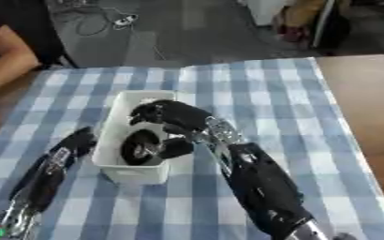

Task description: Pick up objects on the table and place them in the box.

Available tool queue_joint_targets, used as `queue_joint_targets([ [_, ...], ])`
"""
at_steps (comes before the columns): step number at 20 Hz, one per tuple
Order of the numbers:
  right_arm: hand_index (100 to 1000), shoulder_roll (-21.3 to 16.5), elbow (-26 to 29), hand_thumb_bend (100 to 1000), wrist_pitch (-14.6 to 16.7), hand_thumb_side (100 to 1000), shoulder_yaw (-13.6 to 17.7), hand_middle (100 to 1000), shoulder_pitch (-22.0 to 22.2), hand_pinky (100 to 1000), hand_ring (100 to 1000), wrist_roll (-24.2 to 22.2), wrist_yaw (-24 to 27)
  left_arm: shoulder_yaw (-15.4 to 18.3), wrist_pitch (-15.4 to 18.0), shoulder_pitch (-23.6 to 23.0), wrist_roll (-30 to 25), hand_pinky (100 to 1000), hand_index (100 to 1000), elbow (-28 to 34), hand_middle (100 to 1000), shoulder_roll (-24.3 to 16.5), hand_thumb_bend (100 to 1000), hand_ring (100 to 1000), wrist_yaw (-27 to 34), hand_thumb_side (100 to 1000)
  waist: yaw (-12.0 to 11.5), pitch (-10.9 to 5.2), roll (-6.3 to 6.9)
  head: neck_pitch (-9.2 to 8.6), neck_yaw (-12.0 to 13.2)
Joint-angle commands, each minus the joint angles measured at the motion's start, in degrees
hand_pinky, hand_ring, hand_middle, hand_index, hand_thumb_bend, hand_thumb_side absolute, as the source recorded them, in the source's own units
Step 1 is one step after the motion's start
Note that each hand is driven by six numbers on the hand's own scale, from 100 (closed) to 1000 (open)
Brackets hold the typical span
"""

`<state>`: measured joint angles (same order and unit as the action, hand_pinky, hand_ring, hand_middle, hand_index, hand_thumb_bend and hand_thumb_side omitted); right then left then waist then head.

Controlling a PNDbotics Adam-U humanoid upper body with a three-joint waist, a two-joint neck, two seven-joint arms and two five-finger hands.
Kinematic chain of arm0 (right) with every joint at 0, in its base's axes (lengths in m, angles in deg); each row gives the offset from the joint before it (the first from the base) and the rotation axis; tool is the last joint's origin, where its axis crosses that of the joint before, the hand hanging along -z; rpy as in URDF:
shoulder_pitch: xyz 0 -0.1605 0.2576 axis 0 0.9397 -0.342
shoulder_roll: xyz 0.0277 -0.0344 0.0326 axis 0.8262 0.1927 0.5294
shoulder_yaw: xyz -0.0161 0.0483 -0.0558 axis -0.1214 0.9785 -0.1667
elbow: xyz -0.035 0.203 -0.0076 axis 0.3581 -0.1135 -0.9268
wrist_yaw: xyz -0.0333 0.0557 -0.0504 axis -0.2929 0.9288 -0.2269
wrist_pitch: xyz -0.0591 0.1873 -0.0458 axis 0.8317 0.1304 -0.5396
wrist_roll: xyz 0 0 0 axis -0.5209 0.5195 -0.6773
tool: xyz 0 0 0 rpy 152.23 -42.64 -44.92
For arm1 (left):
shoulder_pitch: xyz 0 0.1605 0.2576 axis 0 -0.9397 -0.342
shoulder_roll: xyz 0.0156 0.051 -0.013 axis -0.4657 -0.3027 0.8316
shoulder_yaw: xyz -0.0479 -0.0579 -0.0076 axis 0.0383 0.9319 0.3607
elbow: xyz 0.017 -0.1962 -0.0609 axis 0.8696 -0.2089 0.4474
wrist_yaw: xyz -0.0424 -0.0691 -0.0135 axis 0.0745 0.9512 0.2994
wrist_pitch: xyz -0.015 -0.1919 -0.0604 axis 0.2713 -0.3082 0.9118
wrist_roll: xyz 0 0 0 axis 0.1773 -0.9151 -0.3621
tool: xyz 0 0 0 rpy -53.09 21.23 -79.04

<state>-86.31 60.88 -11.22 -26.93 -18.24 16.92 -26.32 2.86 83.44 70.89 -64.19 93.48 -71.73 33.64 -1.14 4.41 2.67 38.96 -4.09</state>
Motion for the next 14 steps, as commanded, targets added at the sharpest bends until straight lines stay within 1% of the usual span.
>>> queue_joint_targets([
  [1,865,-2.22,3.43,100,0.32,848,-0.06,857,-2.82,900,845,-0.41,1.69,-0.06,0.00,0.31,-0.22,943,862,0.60,1000,-0.27,100,885,0.01,1000,-0.07,-0.98,-0.15,-0.60,-0.33],
  [8,866,-6.42,9.70,100,-1.40,814,-0.65,837,-5.09,888,834,-1.87,7.52,0.02,0.01,0.02,-0.21,943,862,0.41,1000,-0.47,100,885,-0.12,1000,0.21,-1.33,-0.41,-0.61,0.00],
  [12,869,-7.47,10.51,100,-1.93,817,-0.81,836,-4.87,887,832,-3.39,8.79,0.12,0.01,-0.07,-0.13,943,862,0.37,1000,-0.56,100,885,-0.17,1000,0.45,-1.42,-0.46,-0.68,0.33],
  [14,887,-8.38,11.05,100,-1.77,848,-1.07,844,-4.38,893,842,-4.80,8.81,0.20,0.00,-0.08,-0.08,943,862,0.37,1000,-0.61,100,885,-0.20,1000,0.60,-1.43,-0.52,-0.89,0.53],
])
